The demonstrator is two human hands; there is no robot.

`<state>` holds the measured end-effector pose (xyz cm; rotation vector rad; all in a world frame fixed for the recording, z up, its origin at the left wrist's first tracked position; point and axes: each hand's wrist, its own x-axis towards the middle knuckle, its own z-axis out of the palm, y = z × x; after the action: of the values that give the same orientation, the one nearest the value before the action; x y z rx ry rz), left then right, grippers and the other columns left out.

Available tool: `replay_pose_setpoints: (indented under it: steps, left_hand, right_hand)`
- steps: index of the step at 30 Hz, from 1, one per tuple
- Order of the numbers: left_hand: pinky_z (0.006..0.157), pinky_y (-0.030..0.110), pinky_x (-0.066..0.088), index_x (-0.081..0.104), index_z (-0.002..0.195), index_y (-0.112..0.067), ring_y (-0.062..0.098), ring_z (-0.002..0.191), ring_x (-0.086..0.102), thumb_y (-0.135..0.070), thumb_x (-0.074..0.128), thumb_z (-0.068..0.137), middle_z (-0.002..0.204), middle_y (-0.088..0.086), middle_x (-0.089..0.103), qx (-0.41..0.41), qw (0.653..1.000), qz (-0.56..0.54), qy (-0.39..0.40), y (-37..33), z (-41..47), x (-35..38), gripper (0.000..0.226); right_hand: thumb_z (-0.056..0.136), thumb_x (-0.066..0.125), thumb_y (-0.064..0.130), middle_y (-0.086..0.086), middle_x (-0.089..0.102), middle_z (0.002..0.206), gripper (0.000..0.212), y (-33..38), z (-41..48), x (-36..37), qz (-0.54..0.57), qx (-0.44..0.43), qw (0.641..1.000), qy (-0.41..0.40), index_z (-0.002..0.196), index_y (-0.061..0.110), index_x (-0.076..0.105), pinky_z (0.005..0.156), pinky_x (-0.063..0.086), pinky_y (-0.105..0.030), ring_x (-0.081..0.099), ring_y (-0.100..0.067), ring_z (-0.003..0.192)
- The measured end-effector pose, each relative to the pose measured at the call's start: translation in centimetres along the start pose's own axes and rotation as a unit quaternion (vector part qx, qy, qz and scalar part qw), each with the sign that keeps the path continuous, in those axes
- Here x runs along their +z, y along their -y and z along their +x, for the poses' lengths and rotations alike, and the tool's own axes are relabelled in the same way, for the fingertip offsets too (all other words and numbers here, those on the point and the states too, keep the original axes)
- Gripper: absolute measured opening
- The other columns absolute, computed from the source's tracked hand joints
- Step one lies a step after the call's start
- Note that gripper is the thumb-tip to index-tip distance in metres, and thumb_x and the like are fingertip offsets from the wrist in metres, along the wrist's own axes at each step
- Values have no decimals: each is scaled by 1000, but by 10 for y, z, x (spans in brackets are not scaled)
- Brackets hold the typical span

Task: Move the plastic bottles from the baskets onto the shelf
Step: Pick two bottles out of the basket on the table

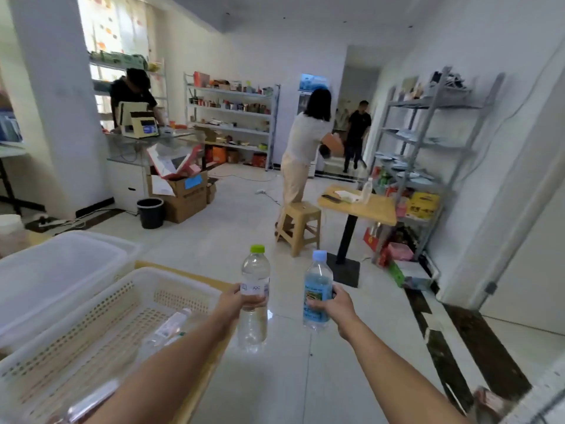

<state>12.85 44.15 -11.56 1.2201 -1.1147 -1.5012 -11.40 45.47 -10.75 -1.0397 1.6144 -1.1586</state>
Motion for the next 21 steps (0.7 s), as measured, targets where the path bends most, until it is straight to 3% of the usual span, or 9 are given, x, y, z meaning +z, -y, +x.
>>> replay_pose_setpoints:
  steps: [3, 7, 10, 14, 18, 21]
  left_hand:
    - [75, 32, 54, 65, 105, -9, 24, 87, 68, -15, 84, 53, 98, 10, 72, -15, 998, 10, 55, 6, -16, 62, 55]
    - [76, 34, 54, 65, 101, -13, 26, 91, 67, -11, 83, 67, 101, 11, 71, -7, 993, 27, 118, 15, -44, 156, 39]
    - [75, 33, 54, 66, 105, -12, 25, 89, 68, -15, 85, 61, 100, 10, 72, -6, 981, 33, 189, 24, -74, 231, 47]
    - [64, 28, 52, 68, 103, -15, 20, 82, 69, -15, 85, 64, 95, 6, 73, -7, 958, 37, 286, 37, -122, 326, 42]
    - [68, 31, 54, 69, 103, -14, 24, 83, 70, -12, 84, 60, 94, 8, 74, -13, 923, 61, 379, 51, -176, 415, 46]
    - [81, 43, 54, 68, 107, -7, 33, 91, 68, -10, 84, 59, 100, 15, 73, -15, 889, 85, 450, 62, -221, 478, 51]
  right_hand:
    - [67, 84, 0, -12, 66, 110, 52, -17, -38, -70, 15, 9, 998, -61, 110, 2, 56, 81, 55, -36, 64, -26, 98]
    - [66, 85, 1, -11, 67, 108, 50, -42, -106, -167, 36, 16, 988, -151, 107, 5, 57, 72, 54, -28, 64, -23, 93]
    - [65, 86, 1, -11, 66, 109, 53, -59, -160, -234, 44, 26, 974, -221, 110, 5, 57, 85, 56, -39, 65, -26, 99]
    - [67, 85, 3, -4, 65, 104, 51, -80, -238, -311, 58, 30, 949, -307, 106, 12, 53, 65, 52, -24, 63, -18, 89]
    - [67, 85, 2, -8, 66, 110, 52, -108, -314, -375, 69, 52, 913, -399, 109, 8, 54, 84, 55, -38, 64, -24, 97]
    - [67, 84, 0, -12, 66, 113, 50, -129, -371, -417, 94, 64, 879, -463, 107, 6, 55, 86, 56, -41, 65, -26, 96]
